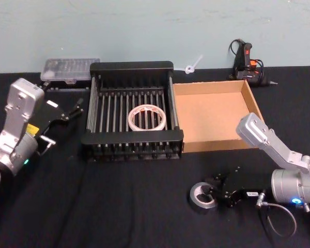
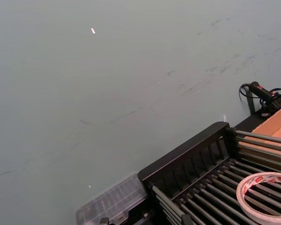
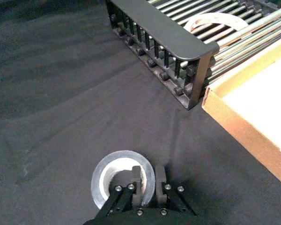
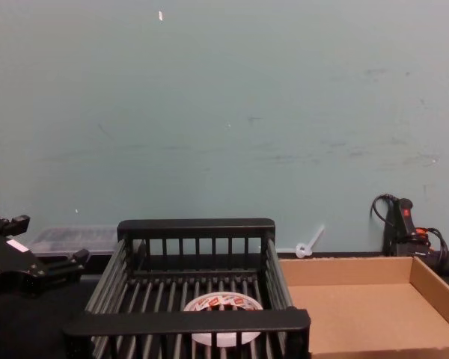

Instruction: Pick up the white tape and place it into the black box , Pick up the silver tape and place it into the brown box.

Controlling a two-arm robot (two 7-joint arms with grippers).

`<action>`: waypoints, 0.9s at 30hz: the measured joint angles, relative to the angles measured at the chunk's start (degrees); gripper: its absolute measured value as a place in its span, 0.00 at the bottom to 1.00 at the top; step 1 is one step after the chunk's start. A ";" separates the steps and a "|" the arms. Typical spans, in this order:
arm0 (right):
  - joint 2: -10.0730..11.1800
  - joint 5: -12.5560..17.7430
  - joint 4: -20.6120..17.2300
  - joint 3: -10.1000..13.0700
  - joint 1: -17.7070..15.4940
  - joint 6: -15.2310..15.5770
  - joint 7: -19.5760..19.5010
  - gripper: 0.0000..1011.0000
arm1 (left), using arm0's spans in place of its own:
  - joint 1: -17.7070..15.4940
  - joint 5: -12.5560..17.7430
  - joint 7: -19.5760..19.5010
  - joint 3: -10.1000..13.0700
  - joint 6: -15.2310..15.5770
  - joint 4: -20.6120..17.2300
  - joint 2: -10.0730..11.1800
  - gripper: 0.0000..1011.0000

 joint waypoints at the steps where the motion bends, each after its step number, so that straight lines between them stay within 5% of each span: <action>1: 0.00 0.00 0.00 0.00 0.00 0.00 0.00 0.19 | 0.00 0.00 0.00 0.00 0.00 0.00 0.00 0.99; 17: 0.00 0.11 0.02 0.05 -0.02 -0.09 0.15 0.16 | 0.00 0.00 0.00 0.00 0.00 0.00 0.00 0.99; 27: -0.22 2.22 0.04 2.26 -0.60 -1.80 -0.44 0.16 | 0.00 0.00 0.00 0.00 0.00 0.00 0.00 0.99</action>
